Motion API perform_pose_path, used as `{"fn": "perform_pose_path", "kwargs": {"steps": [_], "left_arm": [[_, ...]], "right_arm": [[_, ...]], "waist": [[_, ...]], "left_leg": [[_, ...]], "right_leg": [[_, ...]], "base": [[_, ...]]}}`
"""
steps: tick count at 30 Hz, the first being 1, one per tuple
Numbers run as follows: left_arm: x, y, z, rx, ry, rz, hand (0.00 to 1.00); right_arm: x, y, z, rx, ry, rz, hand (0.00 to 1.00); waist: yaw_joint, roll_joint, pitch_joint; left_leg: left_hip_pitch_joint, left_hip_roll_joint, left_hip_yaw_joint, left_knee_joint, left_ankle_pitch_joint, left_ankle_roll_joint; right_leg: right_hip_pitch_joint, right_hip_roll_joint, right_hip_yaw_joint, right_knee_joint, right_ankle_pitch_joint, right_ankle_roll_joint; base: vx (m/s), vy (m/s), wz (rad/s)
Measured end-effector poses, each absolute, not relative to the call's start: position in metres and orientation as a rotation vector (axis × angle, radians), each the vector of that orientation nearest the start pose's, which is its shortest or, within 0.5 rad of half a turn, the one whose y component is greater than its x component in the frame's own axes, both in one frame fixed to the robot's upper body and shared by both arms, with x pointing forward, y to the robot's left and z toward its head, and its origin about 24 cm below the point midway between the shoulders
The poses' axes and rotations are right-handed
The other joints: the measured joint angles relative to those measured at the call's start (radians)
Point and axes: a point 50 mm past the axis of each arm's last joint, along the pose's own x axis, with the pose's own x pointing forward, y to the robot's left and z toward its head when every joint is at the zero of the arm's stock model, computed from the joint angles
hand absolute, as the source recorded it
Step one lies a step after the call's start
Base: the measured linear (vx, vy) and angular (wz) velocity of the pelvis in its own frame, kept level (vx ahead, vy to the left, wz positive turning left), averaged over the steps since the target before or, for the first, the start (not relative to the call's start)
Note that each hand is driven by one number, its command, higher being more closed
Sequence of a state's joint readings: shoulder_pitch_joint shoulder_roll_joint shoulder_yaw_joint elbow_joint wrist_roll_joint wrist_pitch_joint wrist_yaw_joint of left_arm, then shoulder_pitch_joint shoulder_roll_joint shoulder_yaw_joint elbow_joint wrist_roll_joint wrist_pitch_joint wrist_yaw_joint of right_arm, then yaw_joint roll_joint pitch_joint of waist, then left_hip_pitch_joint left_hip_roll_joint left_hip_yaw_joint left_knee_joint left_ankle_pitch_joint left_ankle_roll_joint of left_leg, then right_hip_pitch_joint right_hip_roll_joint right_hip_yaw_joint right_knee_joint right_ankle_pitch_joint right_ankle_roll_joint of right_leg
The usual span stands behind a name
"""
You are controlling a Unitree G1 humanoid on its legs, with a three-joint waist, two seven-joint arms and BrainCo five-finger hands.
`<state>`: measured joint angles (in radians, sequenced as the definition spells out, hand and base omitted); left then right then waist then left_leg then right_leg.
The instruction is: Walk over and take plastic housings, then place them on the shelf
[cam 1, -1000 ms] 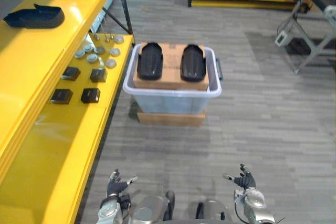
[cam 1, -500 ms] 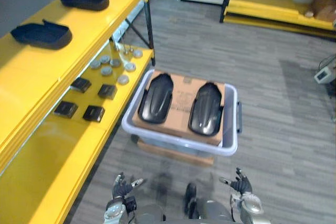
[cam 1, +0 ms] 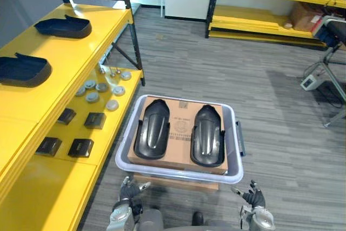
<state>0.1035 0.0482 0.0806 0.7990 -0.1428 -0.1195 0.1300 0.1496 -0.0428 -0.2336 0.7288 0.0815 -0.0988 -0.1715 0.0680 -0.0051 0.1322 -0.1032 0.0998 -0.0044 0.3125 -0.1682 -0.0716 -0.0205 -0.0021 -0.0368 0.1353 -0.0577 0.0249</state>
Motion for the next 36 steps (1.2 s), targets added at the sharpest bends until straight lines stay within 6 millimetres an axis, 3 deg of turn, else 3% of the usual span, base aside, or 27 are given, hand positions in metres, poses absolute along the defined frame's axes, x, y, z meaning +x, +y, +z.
{"fn": "perform_pose_path", "kwargs": {"steps": [6,11,15,25,32,36], "left_arm": [[0.136,0.201,-0.13,-0.035,0.787,0.322,0.0],[0.123,0.202,-0.134,-0.013,0.819,0.299,0.0],[0.112,0.203,-0.137,-0.006,0.845,0.304,0.0],[0.108,0.209,-0.136,0.017,0.843,0.305,0.0],[0.123,0.211,-0.13,0.026,0.795,0.305,0.0],[0.13,0.211,-0.125,0.029,0.757,0.316,0.0]], "right_arm": [[0.131,-0.232,-0.116,0.043,0.725,-0.527,0.0],[0.169,-0.256,-0.053,-0.056,0.397,-0.548,0.0],[0.187,-0.26,-0.022,-0.164,0.25,-0.539,0.0],[0.22,-0.243,-0.009,-0.401,0.209,-0.439,0.0],[0.267,-0.231,-0.004,-0.455,0.238,-0.445,0.0],[0.283,-0.228,0.001,-0.461,0.247,-0.471,0.0]], "waist": [[0.0,-0.002,-0.011],[-0.003,-0.005,-0.012],[-0.002,-0.007,-0.015],[0.001,-0.006,-0.001],[0.008,0.004,0.091],[0.038,0.011,0.144]], "left_leg": [[0.016,-0.018,0.045,-0.037,-0.003,0.015],[0.054,-0.033,0.06,-0.095,0.014,0.038],[0.064,-0.051,0.057,-0.124,0.031,0.051],[0.029,-0.085,0.0,-0.138,0.056,0.067],[-0.074,-0.105,-0.05,-0.135,0.104,0.069],[-0.106,-0.111,-0.063,-0.117,0.109,0.07]], "right_leg": [[0.001,-0.016,0.053,-0.052,0.033,0.016],[0.014,-0.026,0.071,-0.074,0.036,0.02],[0.017,-0.031,0.069,-0.091,0.038,0.024],[0.0,-0.053,0.028,-0.104,0.044,0.032],[-0.074,-0.068,-0.015,-0.104,0.078,0.036],[-0.093,-0.071,-0.025,-0.103,0.086,0.038]], "base": [[0.04,0.068,-0.23],[0.05,0.019,-0.08],[0.05,0.023,0.04],[-0.01,0.006,0.15],[-0.1,0.0,0.21],[-0.08,0.015,0.09]]}}
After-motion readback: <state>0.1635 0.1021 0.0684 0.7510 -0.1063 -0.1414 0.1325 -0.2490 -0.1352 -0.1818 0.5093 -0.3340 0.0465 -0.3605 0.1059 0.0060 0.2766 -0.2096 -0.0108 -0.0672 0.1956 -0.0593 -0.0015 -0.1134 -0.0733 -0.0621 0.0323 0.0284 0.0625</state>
